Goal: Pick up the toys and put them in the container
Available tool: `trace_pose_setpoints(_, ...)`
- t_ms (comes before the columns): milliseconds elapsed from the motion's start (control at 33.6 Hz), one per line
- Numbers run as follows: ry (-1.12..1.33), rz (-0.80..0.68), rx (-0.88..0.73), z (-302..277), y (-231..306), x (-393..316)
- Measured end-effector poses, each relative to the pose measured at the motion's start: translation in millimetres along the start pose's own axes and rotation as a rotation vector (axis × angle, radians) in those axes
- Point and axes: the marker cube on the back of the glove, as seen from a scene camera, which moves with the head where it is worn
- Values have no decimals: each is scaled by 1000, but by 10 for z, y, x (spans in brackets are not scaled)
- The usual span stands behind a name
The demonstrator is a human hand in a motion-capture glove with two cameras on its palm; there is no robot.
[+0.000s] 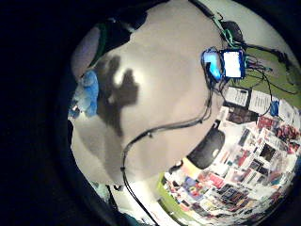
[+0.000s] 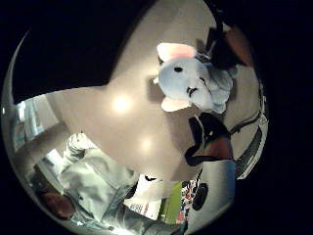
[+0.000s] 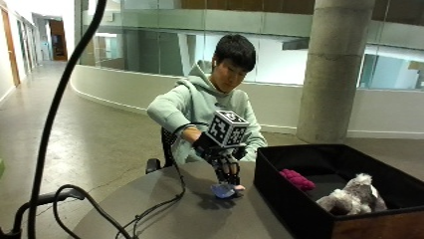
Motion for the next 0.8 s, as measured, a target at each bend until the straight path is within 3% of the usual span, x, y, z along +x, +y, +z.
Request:
trace_pose_setpoints(535, -64, 8, 108, -176, 42, 102)
trace_pose_setpoints(803, 36, 4, -19, 171, 33, 0)
